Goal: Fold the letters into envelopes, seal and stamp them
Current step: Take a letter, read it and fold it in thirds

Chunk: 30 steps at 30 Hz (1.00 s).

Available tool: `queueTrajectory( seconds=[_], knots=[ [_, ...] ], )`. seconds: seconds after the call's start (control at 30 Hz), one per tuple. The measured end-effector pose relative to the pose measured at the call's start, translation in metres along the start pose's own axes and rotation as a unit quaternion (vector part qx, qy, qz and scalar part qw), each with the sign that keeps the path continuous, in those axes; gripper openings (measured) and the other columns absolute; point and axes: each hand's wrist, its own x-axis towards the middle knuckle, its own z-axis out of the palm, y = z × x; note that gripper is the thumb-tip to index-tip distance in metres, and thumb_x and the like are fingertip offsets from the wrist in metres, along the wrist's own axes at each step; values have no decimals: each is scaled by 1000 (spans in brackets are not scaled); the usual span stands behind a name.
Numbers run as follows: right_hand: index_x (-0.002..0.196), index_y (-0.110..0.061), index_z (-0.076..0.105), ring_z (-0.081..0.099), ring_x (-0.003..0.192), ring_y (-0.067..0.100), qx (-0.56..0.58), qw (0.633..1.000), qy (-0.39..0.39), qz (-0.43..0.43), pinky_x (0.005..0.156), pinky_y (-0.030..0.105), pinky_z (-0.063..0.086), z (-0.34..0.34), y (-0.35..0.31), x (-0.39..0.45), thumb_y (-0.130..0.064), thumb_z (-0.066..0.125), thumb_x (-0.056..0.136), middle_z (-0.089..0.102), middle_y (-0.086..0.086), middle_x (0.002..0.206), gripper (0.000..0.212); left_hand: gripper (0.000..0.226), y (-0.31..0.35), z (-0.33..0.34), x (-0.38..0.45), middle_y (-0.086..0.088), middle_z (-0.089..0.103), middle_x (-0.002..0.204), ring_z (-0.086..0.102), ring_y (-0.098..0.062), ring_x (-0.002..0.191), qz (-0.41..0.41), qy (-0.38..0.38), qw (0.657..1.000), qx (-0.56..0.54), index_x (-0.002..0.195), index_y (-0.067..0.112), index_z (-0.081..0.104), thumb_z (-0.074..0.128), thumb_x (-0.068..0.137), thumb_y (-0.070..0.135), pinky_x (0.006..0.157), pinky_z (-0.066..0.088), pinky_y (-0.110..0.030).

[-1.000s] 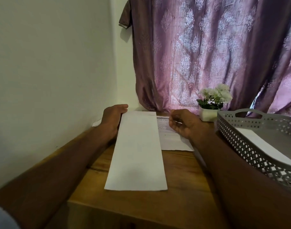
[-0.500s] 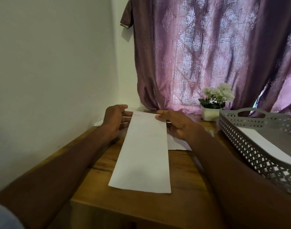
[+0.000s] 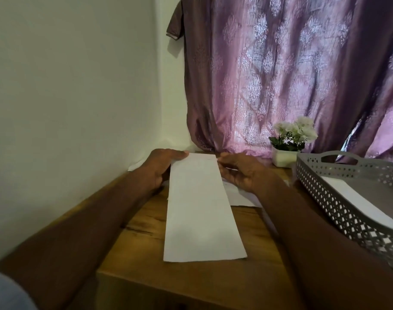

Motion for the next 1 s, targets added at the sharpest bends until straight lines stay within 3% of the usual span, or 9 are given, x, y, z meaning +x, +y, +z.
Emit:
queueTrajectory(
  seconds=[0.17, 0.33, 0.43, 0.53, 0.6, 0.73, 0.8, 0.87, 1.0],
  knots=[
    [119, -4, 71, 77, 88, 32, -57, 995, -69, 34, 70, 41, 64, 4, 2, -6, -27, 84, 83, 76, 20, 109, 45, 35, -3, -1, 6, -17, 77, 108, 73, -38, 103, 0, 35, 999, -30, 111, 7, 70, 83, 85, 27, 99, 57, -53],
    [132, -2, 63, 73, 111, 34, -118, 974, -176, 82, 87, 43, 63, 8, 4, -15, -9, 83, 81, 71, 22, 125, 55, 29, -2, -3, 7, -16, 75, 108, 73, -36, 98, -1, 52, 996, -72, 104, 9, 68, 83, 85, 25, 94, 59, -50],
    [131, 2, 64, 71, 114, 33, -133, 963, -206, 109, 91, 41, 61, 9, 4, -23, -5, 81, 82, 67, 24, 131, 53, 40, 1, -13, 7, -18, 72, 112, 71, -39, 101, -8, 76, 987, -140, 116, 3, 66, 84, 84, 19, 87, 60, -49],
    [131, 4, 64, 70, 115, 34, -131, 968, -193, 97, 96, 41, 59, 9, 3, -29, -2, 75, 86, 67, 24, 132, 47, 41, 3, -21, 7, -18, 72, 110, 70, -37, 97, -2, 94, 982, -163, 118, 3, 66, 84, 85, 19, 72, 59, -40],
    [136, 2, 61, 66, 121, 36, -141, 971, -177, 78, 107, 45, 51, 13, -2, -35, -3, 71, 90, 66, 25, 133, 47, 37, 3, -24, 8, -21, 74, 109, 72, -38, 97, 4, 80, 981, -177, 115, 2, 70, 84, 84, 17, 80, 61, -46],
    [124, 4, 69, 69, 106, 40, -235, 967, -86, 49, 100, 53, 55, 16, -33, -57, -22, 82, 73, 71, 26, 121, 59, 27, 6, -27, 7, -19, 75, 111, 70, -33, 94, 50, 20, 980, -193, 112, 8, 77, 80, 86, 7, 72, 57, -38],
    [120, 5, 71, 69, 107, 45, -318, 947, -40, -2, 101, 57, 53, 14, -52, -74, -28, 85, 69, 72, 27, 117, 62, 24, 10, -26, 3, -14, 77, 108, 72, -30, 96, 68, -29, 977, -199, 112, 9, 78, 76, 89, 3, 71, 61, -35],
    [111, -3, 77, 72, 104, 44, -384, 921, -28, -53, 95, 56, 57, 13, -69, -93, -28, 86, 75, 76, 22, 107, 44, 20, 13, -24, -6, -10, 80, 105, 77, -26, 92, 81, -86, 977, -175, 112, 10, 77, 70, 94, 4, 69, 62, -32],
    [94, -16, 84, 73, 78, 17, -504, 850, -18, -152, 79, 35, 60, 10, -94, -132, -28, 90, 76, 81, 8, 92, 23, 16, 15, -17, -42, 1, 82, 98, 78, -11, 86, 128, -103, 983, -79, 96, 20, 81, 71, 94, 8, 67, 61, -24]
  ],
)
